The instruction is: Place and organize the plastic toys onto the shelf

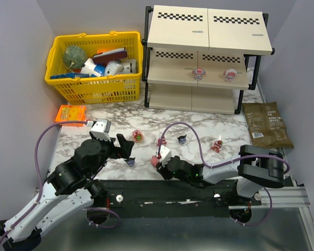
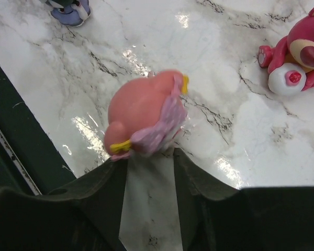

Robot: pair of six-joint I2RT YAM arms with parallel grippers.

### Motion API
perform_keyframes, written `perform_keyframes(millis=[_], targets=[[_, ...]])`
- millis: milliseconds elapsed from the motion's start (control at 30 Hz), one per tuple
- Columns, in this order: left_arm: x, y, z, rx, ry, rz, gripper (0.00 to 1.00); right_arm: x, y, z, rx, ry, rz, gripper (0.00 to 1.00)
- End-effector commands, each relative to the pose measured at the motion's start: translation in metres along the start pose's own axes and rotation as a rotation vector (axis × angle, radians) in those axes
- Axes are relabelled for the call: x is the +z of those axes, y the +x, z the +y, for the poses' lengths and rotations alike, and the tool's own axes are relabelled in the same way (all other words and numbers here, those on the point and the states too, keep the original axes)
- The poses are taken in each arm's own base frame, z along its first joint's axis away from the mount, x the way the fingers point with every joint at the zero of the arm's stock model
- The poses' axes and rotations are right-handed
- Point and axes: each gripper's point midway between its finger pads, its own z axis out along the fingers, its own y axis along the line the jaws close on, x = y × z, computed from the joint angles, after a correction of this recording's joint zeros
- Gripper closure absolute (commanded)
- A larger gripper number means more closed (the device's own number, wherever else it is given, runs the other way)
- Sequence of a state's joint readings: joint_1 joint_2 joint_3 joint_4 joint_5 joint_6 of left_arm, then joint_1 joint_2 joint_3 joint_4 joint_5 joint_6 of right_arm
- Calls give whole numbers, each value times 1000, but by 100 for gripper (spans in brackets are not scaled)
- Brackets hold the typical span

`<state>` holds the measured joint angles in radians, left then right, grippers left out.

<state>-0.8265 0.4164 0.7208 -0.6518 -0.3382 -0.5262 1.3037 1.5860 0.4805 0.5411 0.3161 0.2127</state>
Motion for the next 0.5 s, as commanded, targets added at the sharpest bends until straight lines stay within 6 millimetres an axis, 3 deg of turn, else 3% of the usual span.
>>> perform_keyframes(millis=[0, 267, 467], targets=[[2, 3, -2, 4, 16, 5, 1, -1, 3, 1, 13, -2, -13, 58], [2, 3, -3, 5, 20, 5, 1, -7, -14, -3, 45, 22, -57, 63], [1, 2, -3, 3, 21, -1, 1, -9, -12, -9, 62, 60, -44, 55]])
